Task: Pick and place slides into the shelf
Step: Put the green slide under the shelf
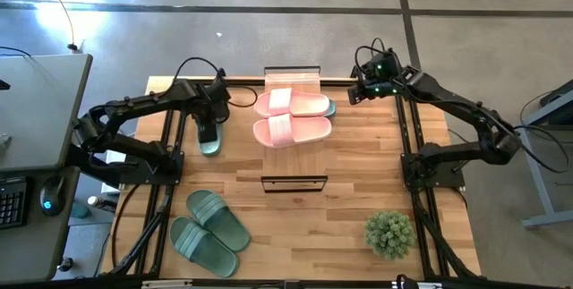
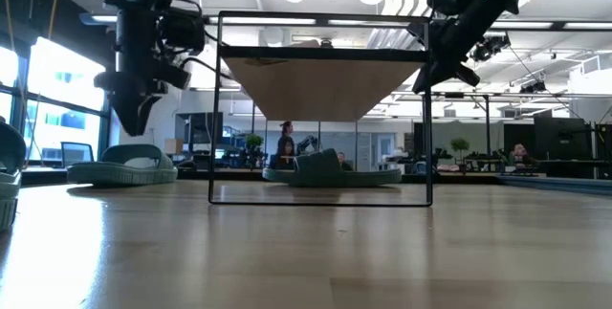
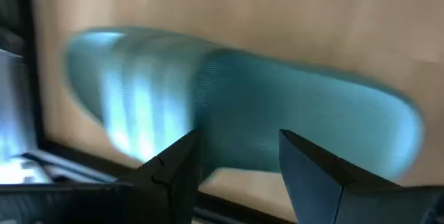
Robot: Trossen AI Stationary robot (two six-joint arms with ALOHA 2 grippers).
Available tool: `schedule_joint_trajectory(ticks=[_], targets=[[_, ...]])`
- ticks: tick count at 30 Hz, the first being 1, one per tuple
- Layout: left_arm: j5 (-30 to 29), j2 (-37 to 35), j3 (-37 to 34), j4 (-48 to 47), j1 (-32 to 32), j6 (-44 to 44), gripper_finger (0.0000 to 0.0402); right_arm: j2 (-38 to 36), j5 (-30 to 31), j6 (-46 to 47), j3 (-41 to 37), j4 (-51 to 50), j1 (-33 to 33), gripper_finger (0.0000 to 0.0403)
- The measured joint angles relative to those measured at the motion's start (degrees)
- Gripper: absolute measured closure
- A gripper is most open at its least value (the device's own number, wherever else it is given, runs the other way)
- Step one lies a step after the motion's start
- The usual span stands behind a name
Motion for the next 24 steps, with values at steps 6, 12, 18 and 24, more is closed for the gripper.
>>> schedule_joint_trajectory(ticks=[6, 12, 18, 24], targets=[[9.1, 0.0, -1.5, -3.9, 0.0, -2.6, 0.0229, 0.0, -0.1, -0.5, 0.0, 0.0, 0.0, 0.0403], [10.8, 0.0, -5.4, -3.6, 0.0, -9.6, 0.0229, 0.0, -0.1, -1.5, 0.0, 0.0, 0.0, 0.0403], [10.4, 0.0, -10.3, -2.0, 0.0, -18.2, 0.0229, 0.0, -0.2, -2.0, 0.0, 0.0, 0.0, 0.0403], [10.9, 0.0, -13.5, -1.5, 0.0, -21.4, 0.0229, 0.0, -0.2, -2.2, 0.0, 0.0, 0.0, 0.0403]])
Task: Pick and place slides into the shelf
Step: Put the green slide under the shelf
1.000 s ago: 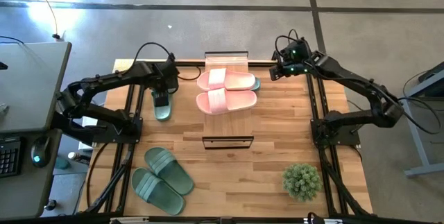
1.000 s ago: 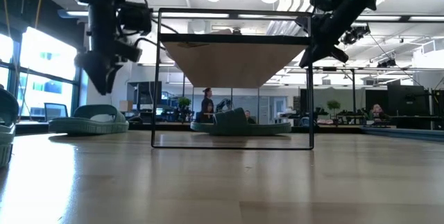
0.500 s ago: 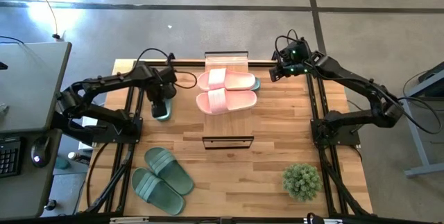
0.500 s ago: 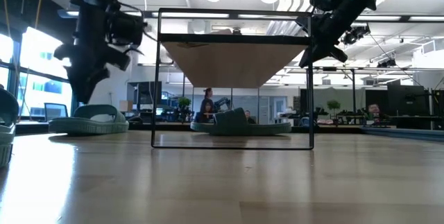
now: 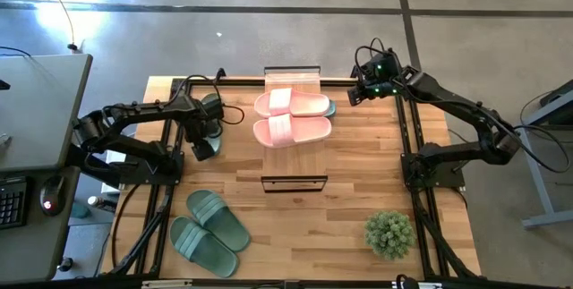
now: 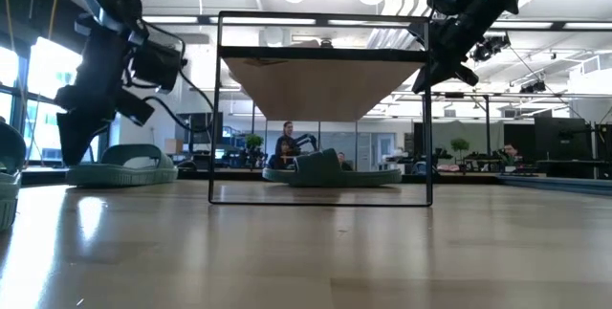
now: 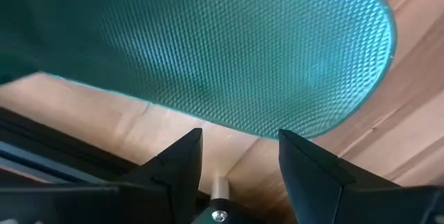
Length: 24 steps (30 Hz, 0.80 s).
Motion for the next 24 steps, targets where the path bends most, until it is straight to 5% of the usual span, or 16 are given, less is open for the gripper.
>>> schedule_joint_trajectory(ticks=[16, 24], targets=[[6.9, 0.0, -1.4, 8.4, 0.1, 1.6, 0.0229, 0.0, 0.0, -1.3, 0.0, 0.7, -0.1, 0.0403], [13.5, 0.0, -1.3, 22.2, 0.0, 2.9, 0.0229, 0.0, 0.1, -1.3, 0.0, 2.0, -0.1, 0.0403]])
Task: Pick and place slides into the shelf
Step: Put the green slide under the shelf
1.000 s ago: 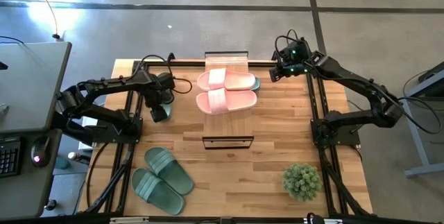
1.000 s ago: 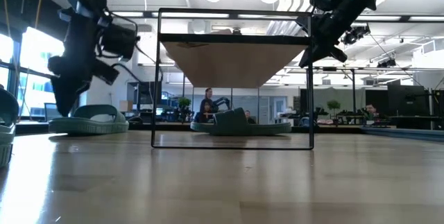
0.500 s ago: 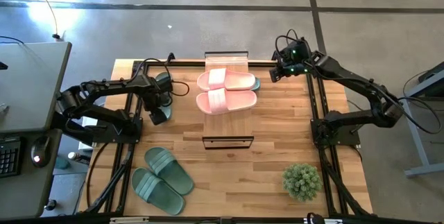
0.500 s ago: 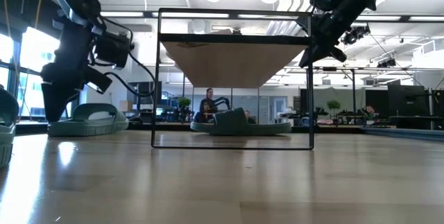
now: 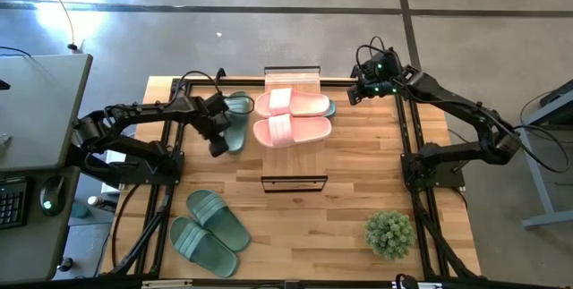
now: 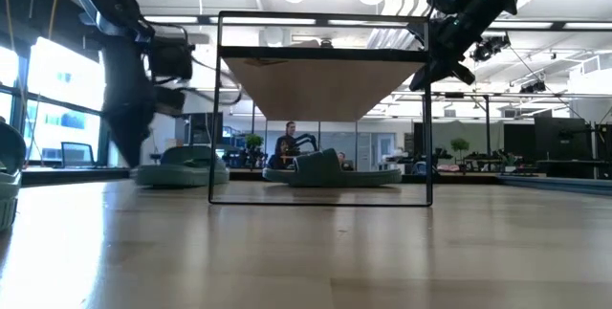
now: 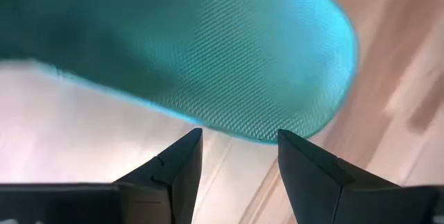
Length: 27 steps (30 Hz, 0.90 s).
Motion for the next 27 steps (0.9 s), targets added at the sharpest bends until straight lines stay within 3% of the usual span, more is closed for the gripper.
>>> schedule_joint_trajectory(ticks=[9, 16, 27], targets=[[2.2, 0.0, 0.0, 9.4, 0.0, -0.1, 0.0229, 0.0, 0.0, 0.4, 0.0, -0.1, 0.0, 0.0403], [1.5, -0.2, 0.0, 11.7, 0.0, 3.3, 0.0232, 0.0, 0.0, 0.4, 0.0, 0.0, 0.0, 0.0403], [0.0, -7.6, 0.5, 14.8, 0.0, 7.0, 0.0311, 0.0, 0.0, 0.4, 0.0, 0.1, 0.0, 0.0403]])
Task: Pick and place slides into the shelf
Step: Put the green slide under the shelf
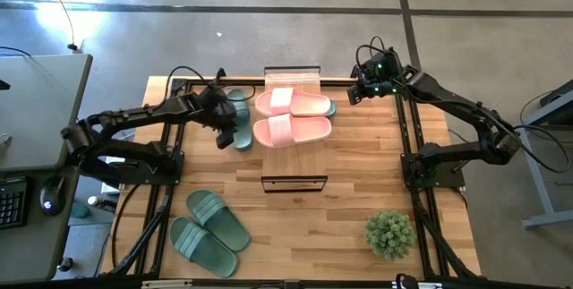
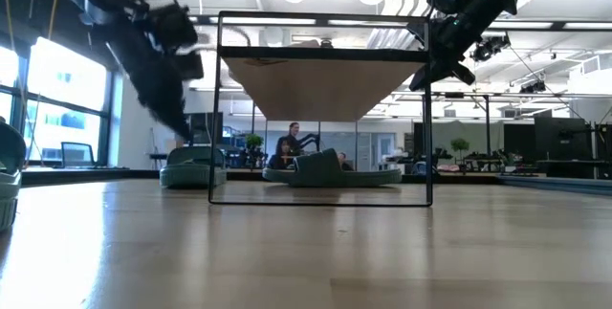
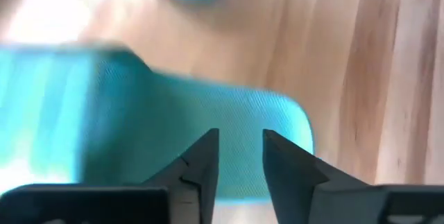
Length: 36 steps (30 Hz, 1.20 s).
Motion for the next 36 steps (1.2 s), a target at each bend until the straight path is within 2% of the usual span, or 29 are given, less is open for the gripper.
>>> schedule_joint_trajectory(ticks=[2, 5, 9, 13, 19, 24, 28, 32, 36], targets=[[-3.9, -1.6, 1.6, -0.1, 0.0, 3.9, 0.0326, 0.0, 0.0, 0.0, 0.0, 0.3, 0.0, 0.0403], [-9.3, -2.2, 4.2, -0.2, 0.0, 14.4, 0.0344, 0.0, 0.0, 0.0, 0.0, 0.4, 0.0, 0.0403], [-12.0, -2.0, 5.7, -0.2, 0.0, 26.3, 0.0358, 0.0, 0.0, 0.0, 0.0, 0.5, 0.0, 0.0403], [-14.3, -1.8, 5.7, -3.9, 0.0, 32.1, 0.0355, 0.0, 0.0, 0.0, 0.0, 0.5, 0.0, 0.0403], [-22.7, -1.1, 5.7, -8.0, 0.0, 32.9, 0.0303, 0.0, 0.0, 0.0, 0.0, 0.5, 0.0, 0.0403], [-22.6, 1.9, 5.7, -7.8, -0.1, 33.2, 0.0235, 0.0, 0.1, -0.4, 0.0, 0.5, 0.0, 0.0403], [-22.6, 5.5, 5.7, -7.5, 0.0, 31.8, 0.0195, 0.0, 0.3, -0.4, 0.0, 0.5, 0.0, 0.0403], [-26.7, 9.4, 5.7, -6.0, 0.0, 29.0, 0.0182, 0.0, 0.4, -0.4, 0.0, 0.5, 0.0, 0.0403], [-28.7, 12.3, 5.7, -3.5, 0.0, 26.5, 0.0192, 0.0, 0.5, -0.4, 0.0, 0.5, 0.0, 0.0403]])
